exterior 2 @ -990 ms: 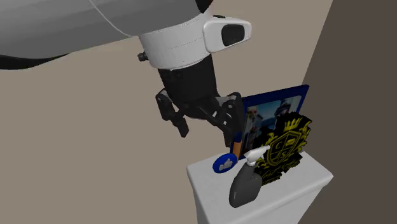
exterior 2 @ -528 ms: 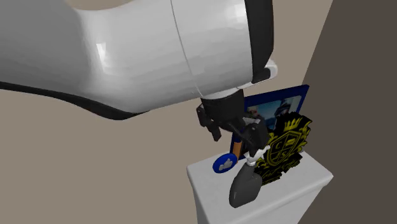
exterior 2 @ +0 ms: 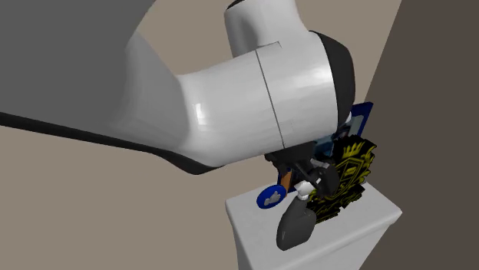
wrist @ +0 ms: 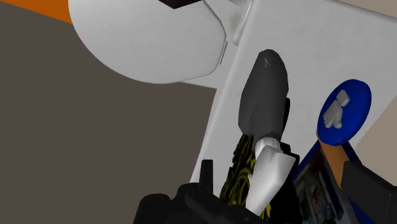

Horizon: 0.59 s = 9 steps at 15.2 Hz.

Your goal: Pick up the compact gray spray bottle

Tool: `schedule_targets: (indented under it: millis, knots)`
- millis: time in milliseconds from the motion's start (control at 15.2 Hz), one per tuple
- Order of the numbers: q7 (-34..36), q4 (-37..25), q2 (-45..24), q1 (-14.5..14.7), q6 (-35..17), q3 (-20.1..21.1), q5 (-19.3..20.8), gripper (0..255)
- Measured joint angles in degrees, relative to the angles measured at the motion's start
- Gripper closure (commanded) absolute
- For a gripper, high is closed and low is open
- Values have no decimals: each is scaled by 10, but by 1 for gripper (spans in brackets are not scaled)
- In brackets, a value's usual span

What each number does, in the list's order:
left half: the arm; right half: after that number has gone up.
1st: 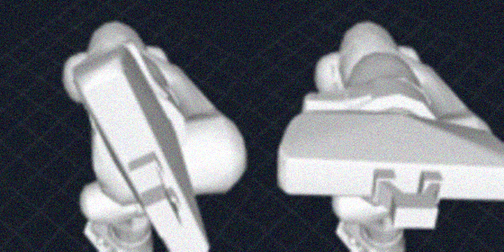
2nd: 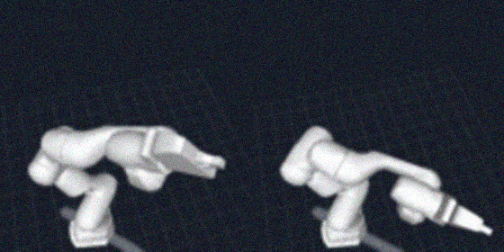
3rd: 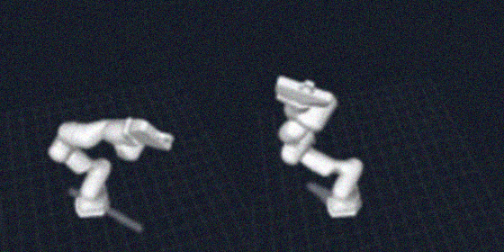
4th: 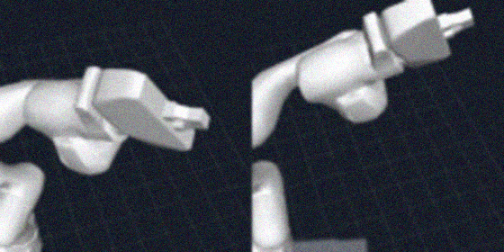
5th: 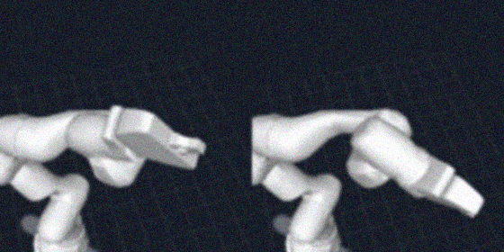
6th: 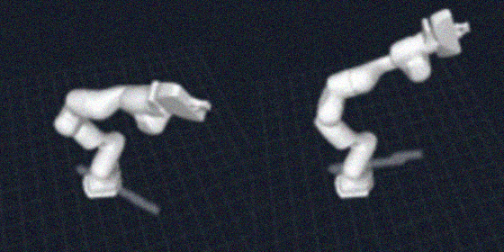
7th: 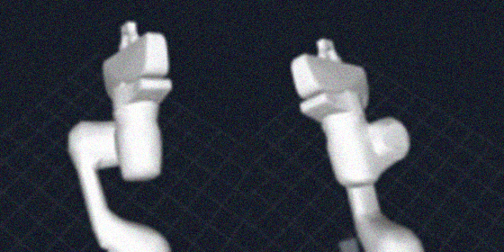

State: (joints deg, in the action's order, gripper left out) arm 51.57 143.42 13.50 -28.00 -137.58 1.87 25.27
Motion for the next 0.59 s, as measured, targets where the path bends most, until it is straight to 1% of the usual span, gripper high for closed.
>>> schedule_targets:
  millis: [264, 330, 594]
  knots:
    - [21, 11, -22, -5, -31, 2, 18, 0]
    - [22, 12, -25, -6, -34, 2, 19, 255]
    - [24, 13, -27, -7, -38, 1, 21, 255]
